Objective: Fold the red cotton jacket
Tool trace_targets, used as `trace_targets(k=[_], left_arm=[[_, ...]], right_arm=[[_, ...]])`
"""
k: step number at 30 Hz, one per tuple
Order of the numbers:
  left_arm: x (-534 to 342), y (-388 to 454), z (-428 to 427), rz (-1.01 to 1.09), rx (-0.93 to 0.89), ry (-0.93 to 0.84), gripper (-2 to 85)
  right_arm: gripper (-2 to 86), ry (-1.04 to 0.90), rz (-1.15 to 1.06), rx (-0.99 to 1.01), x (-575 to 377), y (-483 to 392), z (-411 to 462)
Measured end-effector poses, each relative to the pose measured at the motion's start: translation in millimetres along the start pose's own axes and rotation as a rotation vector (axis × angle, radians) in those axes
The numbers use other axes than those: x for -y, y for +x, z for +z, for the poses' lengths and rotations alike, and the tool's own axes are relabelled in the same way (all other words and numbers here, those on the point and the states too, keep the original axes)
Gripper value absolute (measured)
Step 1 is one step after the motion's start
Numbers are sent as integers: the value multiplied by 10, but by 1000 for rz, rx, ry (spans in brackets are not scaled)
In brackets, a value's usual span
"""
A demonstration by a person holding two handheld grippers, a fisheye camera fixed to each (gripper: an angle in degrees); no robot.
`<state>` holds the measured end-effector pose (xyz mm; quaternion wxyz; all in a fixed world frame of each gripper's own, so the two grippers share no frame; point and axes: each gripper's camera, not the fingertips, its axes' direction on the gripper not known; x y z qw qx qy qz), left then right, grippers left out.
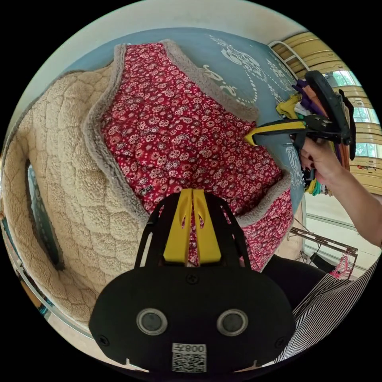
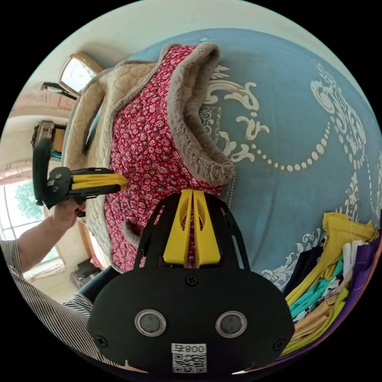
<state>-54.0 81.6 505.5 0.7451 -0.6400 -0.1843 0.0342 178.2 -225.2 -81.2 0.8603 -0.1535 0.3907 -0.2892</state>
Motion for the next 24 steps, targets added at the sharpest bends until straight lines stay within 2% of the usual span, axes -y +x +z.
trace_targets(k=[3,8,11,13,15,17,24], left_arm=[[-8,-43,-165,-8,-49,32,1],[143,-266,-791,-67,1,249,1],[416,-467,-803,-120,117,216,1],[521,-575,-680,-139,93,144,1],[481,-629,-685,-159,36,186,1],[407,-610,-773,-161,25,211,2],[330,-424,-1052,-133,107,225,2]], right_arm=[[-1,30,50,42,-93,99,-147],[0,238,-45,87,139,-316,-654],[0,256,-135,28,657,-620,-574],[0,166,-127,-68,966,-656,-312],[0,65,-104,-88,1115,-580,-59],[0,116,-48,5,1052,-498,-168],[0,304,-91,26,1249,-925,-650]])
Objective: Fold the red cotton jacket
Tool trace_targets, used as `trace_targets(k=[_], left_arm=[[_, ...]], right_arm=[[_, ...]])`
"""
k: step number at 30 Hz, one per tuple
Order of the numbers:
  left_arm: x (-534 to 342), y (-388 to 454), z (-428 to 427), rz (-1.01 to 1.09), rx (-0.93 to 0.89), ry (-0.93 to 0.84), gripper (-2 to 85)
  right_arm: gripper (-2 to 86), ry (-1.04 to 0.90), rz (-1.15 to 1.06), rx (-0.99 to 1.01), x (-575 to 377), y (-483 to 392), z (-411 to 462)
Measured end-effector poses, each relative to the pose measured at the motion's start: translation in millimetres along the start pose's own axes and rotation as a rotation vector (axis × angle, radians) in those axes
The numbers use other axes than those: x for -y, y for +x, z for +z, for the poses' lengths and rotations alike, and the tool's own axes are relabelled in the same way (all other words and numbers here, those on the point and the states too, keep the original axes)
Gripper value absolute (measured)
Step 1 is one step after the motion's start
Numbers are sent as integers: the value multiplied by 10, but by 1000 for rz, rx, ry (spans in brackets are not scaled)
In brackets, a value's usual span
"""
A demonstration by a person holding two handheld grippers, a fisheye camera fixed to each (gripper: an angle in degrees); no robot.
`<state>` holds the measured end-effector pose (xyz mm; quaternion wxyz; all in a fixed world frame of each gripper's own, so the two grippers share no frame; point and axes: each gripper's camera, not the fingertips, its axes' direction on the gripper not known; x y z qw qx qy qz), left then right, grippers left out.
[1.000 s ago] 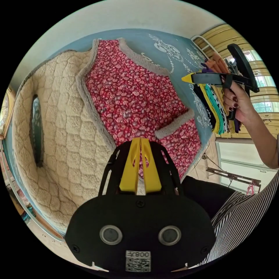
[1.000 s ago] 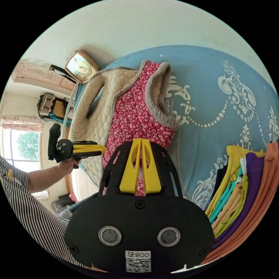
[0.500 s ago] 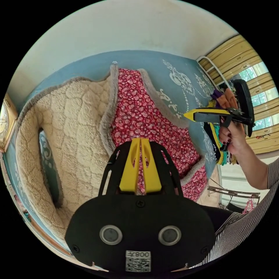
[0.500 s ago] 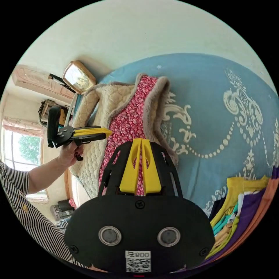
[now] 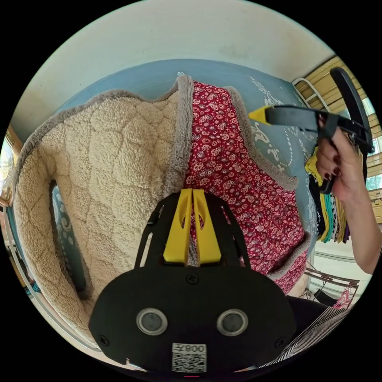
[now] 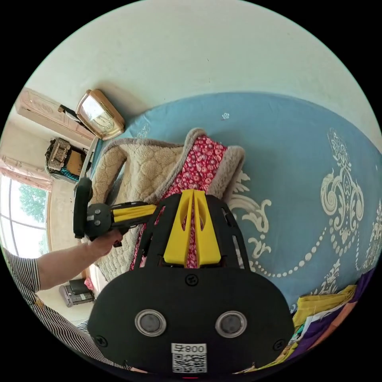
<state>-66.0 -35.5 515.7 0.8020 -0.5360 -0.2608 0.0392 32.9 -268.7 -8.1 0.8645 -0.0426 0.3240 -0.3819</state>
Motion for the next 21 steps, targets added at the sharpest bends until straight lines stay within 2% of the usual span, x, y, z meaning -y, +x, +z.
trace_targets(k=[3,5,6,7,8,13,17,21], left_arm=[[-46,18,-158,1,10,26,2],[-88,4,-290,-10,3,48,2],[-95,4,-323,-12,4,51,2],[-106,11,-395,-12,12,59,2],[-118,21,-469,-12,23,63,2],[-241,-86,-903,-53,-25,97,2],[-892,-454,-1681,-214,-212,303,4],[-1859,-813,-2383,-392,-208,374,11]], right_arm=[[0,16,-15,-104,482,-113,177],[0,-131,9,-169,779,-40,594],[0,-170,13,-153,802,-13,699],[0,-99,43,-97,808,9,676],[0,-113,60,-77,833,-7,681],[1,-134,24,-147,942,-352,626],[1,-40,-18,-156,922,-744,337],[1,-9,-28,-47,785,-1055,183]])
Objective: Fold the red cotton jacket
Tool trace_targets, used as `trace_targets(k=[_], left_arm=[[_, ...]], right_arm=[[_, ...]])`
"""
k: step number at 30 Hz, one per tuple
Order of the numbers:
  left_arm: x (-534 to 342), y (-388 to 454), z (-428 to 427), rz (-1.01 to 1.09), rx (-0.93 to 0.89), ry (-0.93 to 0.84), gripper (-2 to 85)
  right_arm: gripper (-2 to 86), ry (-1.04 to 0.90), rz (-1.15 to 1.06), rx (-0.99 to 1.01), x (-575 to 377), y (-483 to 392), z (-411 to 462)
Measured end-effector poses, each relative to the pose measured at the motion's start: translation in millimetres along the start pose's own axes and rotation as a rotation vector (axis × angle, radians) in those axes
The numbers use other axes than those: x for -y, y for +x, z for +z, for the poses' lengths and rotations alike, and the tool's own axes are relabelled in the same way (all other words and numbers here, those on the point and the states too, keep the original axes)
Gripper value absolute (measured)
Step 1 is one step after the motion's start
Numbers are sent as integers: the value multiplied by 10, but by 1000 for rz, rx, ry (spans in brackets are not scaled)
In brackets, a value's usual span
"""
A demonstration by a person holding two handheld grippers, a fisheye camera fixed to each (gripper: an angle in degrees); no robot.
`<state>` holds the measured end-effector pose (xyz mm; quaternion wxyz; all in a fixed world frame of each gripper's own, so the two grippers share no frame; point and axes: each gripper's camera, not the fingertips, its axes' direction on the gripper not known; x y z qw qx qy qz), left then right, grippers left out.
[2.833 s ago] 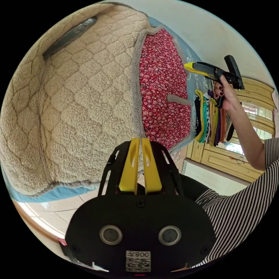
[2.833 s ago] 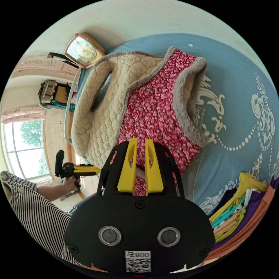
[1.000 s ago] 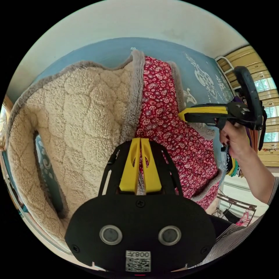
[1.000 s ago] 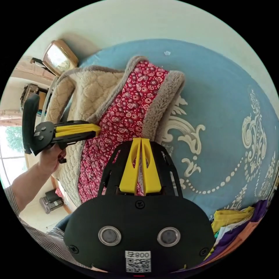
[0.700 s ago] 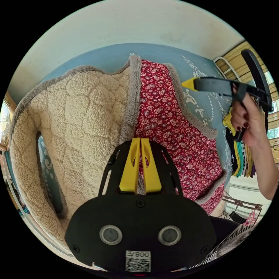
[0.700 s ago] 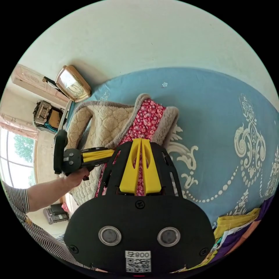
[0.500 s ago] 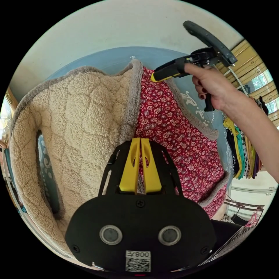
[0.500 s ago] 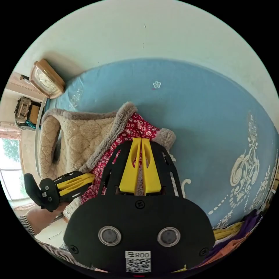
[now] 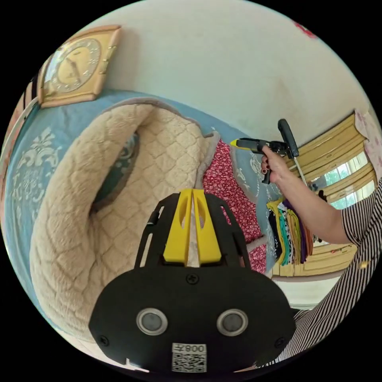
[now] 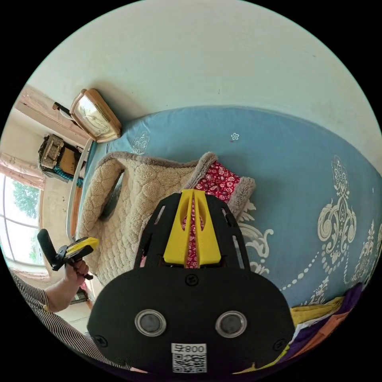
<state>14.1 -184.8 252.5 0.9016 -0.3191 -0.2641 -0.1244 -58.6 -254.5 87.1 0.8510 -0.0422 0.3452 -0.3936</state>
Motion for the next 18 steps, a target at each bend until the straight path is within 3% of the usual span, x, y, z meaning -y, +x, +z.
trace_targets(k=[4,8,13,18], left_arm=[[-570,-706,-1311,-260,191,107,32],[-897,-1599,-2106,-500,403,87,53],[-1208,-2395,-2184,-719,279,-44,41],[-1389,-2075,-2182,-655,260,-94,28]], right_arm=[[2,-78,-106,197,-42,-635,103],[5,-174,-315,401,272,-1702,350],[9,-299,-600,489,568,-3228,744],[2,-556,-751,337,339,-4158,1555]])
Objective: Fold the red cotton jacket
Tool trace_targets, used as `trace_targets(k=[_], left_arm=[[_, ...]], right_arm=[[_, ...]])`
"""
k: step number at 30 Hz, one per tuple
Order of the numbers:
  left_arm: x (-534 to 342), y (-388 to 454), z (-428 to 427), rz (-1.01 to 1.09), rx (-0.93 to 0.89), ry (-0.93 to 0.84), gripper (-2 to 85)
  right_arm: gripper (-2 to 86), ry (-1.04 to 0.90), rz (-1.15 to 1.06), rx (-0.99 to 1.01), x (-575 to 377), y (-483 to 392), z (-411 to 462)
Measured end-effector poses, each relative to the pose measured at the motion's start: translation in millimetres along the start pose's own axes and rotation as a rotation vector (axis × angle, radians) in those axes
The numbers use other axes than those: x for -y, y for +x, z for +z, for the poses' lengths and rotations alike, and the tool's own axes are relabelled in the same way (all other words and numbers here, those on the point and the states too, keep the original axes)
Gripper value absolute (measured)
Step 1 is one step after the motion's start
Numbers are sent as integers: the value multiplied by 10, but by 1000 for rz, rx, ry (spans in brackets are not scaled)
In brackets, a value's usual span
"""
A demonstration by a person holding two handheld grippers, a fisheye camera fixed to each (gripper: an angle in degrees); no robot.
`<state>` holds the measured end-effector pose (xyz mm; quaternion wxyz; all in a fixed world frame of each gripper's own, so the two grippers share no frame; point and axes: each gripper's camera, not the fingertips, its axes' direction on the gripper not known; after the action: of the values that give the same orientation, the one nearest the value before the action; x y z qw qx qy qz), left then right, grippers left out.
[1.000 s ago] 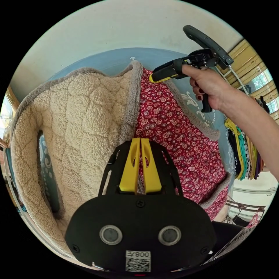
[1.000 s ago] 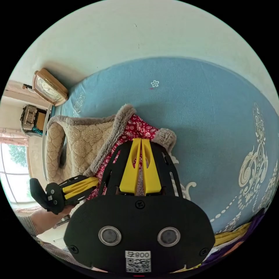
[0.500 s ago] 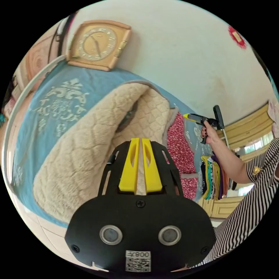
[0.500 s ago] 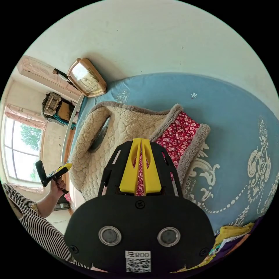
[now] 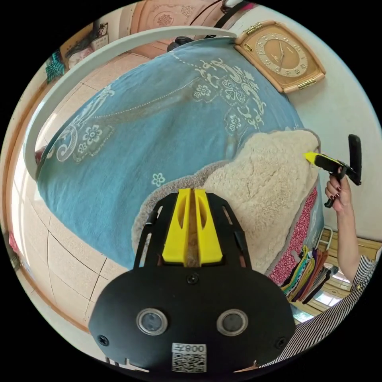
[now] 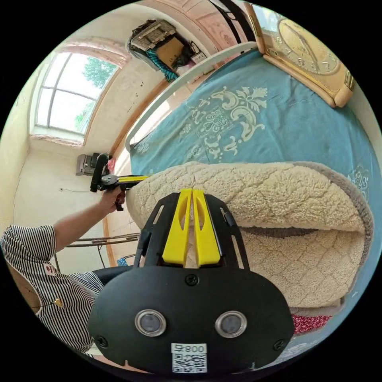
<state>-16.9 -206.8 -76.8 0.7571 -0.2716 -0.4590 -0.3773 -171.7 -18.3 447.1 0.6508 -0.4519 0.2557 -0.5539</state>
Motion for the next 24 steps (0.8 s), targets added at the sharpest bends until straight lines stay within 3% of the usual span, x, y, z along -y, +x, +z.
trace_targets(k=[4,7,12,16,20,24], left_arm=[[-257,4,-297,51,-122,15,31],[-342,-126,-654,48,-144,96,45],[-399,-614,-811,-106,-144,57,90],[-445,-884,-809,-190,-260,1,95],[-484,-967,-824,-139,-477,-76,36],[-593,-1043,-935,-149,-660,-21,10]], right_arm=[[1,-113,81,-44,-96,40,463],[0,-64,139,-3,-276,105,556],[0,-25,186,49,-152,95,587],[0,-60,148,-13,52,-78,620],[5,-57,163,-1,139,-151,586],[17,-13,161,15,210,-255,401]])
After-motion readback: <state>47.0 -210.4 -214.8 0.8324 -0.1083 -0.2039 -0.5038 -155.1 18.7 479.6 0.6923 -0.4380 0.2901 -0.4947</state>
